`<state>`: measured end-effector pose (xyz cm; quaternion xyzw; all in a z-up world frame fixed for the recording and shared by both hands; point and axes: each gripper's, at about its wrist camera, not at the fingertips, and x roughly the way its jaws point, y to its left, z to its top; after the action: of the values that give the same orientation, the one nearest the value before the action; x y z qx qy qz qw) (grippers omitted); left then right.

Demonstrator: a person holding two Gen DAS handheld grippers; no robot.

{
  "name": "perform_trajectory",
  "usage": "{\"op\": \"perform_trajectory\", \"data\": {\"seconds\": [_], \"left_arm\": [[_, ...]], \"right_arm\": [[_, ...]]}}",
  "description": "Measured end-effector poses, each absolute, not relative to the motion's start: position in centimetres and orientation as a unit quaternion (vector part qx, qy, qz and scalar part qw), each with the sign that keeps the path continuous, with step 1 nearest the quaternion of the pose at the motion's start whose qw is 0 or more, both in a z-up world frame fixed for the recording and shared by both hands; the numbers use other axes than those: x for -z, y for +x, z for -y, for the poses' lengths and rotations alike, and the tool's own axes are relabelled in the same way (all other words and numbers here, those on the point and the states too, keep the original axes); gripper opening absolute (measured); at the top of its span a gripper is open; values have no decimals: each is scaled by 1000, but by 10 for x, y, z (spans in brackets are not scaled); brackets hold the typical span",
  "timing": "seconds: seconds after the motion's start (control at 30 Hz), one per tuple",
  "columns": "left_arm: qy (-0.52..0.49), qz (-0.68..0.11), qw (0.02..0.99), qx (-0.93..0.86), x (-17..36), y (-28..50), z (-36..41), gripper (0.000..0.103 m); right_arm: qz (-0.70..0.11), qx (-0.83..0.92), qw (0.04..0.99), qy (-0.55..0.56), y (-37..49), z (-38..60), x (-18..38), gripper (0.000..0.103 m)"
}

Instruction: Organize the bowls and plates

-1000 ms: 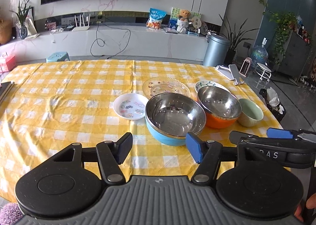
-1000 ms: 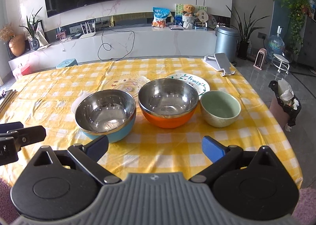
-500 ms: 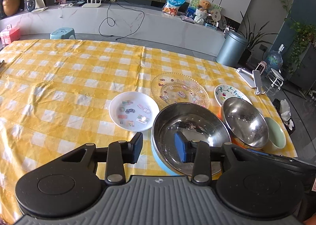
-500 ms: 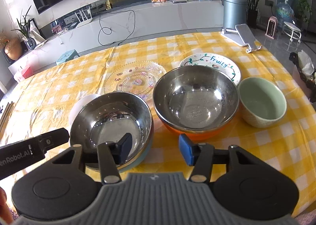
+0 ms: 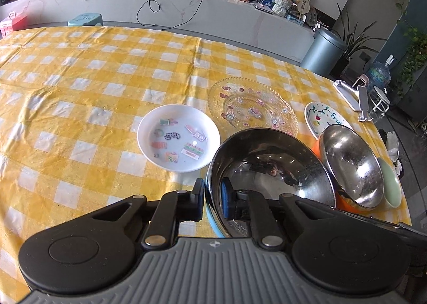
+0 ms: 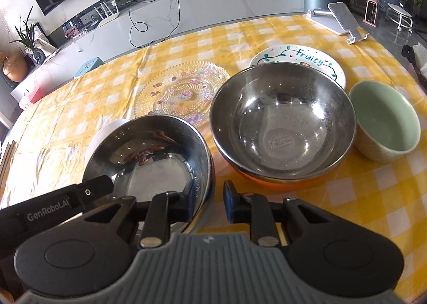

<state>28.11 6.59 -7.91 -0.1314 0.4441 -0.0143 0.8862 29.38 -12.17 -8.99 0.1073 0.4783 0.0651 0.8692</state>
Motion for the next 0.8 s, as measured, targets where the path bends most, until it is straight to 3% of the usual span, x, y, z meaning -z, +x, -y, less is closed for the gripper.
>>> {"op": "perform_trajectory", "data": {"seconds": [0.23,0.8], "left_arm": [[-126,-445,886,11,75,278,-62,8],[-170,-445,878,-46,49,193,-121,8]], "right_arm": [[-478,-61,870,108,292,122,89,10],[-503,-133,845,128,232,85,69,9]]}}
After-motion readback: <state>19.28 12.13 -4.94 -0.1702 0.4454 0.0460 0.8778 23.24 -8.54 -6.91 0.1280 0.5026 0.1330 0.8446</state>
